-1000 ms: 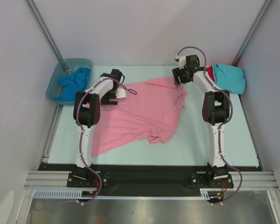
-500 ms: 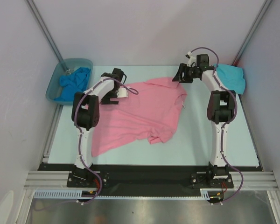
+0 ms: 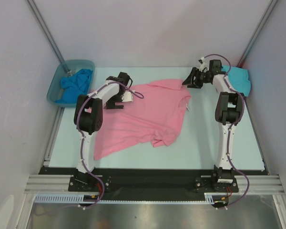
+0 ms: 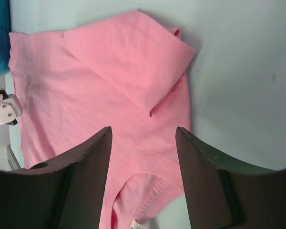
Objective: Fold and stack the t-shirts
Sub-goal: Flatten the tshirt out
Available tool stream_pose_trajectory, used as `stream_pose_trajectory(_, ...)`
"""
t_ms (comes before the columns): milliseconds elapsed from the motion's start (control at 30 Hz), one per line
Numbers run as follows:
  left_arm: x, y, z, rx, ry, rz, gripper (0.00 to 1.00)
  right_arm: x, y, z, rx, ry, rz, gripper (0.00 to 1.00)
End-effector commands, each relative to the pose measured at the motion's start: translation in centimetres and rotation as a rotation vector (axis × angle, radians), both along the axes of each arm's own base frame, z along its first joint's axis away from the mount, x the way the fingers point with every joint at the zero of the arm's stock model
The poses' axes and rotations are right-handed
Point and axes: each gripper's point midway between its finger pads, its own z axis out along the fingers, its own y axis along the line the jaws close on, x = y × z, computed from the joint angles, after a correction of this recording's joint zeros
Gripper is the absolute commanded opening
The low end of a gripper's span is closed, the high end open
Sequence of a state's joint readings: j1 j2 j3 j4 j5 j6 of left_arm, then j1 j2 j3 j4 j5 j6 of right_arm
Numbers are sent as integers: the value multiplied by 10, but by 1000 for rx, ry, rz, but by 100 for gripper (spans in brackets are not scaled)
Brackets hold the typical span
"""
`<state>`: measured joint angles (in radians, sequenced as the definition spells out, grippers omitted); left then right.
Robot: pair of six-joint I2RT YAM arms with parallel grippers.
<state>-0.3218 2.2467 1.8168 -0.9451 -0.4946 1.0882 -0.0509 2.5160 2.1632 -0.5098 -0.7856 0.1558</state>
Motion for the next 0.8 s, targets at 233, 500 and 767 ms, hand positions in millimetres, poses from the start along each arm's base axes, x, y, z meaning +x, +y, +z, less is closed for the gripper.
stream_pose_trajectory(233, 1, -3, 34, -3, -80, 6, 99, 10, 16, 16, 92, -51, 53, 62)
stream_pose_trajectory(500, 3, -2, 32, 5, -74, -7, 100, 12, 18, 3, 102, -42, 63, 61)
stream_pose_trajectory(767, 1, -2, 29, 1, -66, -3, 100, 15, 29, 1, 119, -50, 82, 59)
